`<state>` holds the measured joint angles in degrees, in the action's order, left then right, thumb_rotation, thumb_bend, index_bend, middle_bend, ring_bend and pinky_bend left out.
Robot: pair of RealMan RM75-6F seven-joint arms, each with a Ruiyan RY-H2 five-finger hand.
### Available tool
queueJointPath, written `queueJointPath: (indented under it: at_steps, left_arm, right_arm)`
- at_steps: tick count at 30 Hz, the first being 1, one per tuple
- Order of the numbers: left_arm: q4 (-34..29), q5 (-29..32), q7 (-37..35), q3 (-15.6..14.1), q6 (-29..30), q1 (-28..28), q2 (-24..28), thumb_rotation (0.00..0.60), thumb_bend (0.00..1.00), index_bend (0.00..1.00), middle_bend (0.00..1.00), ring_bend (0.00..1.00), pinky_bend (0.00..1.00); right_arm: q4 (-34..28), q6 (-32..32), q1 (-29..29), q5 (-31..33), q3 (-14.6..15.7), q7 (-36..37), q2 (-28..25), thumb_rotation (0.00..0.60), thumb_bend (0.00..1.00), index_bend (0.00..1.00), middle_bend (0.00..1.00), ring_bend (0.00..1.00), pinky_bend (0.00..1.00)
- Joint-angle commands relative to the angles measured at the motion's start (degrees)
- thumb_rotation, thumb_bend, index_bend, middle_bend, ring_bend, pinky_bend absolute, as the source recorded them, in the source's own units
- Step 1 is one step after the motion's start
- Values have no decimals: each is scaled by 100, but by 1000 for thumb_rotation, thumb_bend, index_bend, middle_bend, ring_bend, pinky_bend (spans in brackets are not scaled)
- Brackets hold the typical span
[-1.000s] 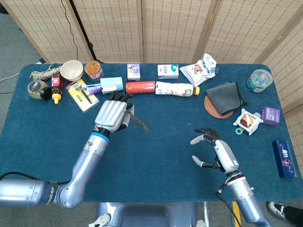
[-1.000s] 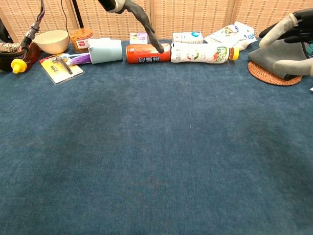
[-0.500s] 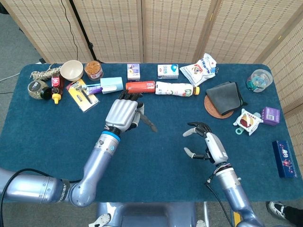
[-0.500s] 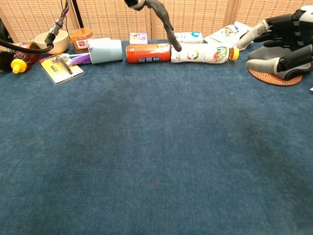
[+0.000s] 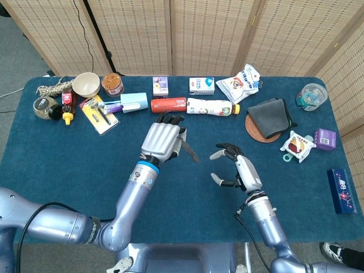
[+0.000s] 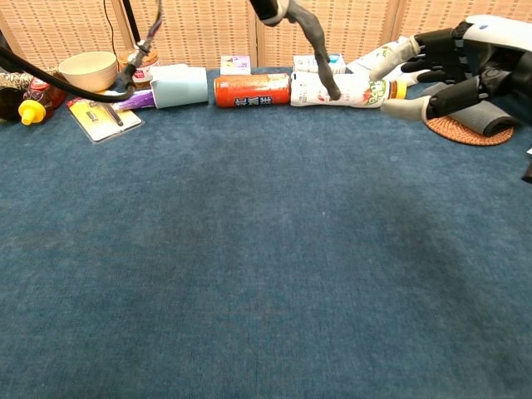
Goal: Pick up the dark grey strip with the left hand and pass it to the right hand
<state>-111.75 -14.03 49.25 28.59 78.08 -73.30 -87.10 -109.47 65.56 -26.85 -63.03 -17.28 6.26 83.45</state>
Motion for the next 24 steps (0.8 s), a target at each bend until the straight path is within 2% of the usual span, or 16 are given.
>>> queueJointPath:
  at_steps: [1,24]
  left_arm:
    - [48,27,11,11,53,-64,-72,600,603,724,197,155,51]
    - [278,17,129,-24,195,-372,-469,600,602,724,197,154,51]
  right_arm:
    - [37,-42,-70,112,-48,-56,60,600,307,371,176,87,26]
    - [206,-315,-317,497,-110,-25,189,600,302,378,175,85,26]
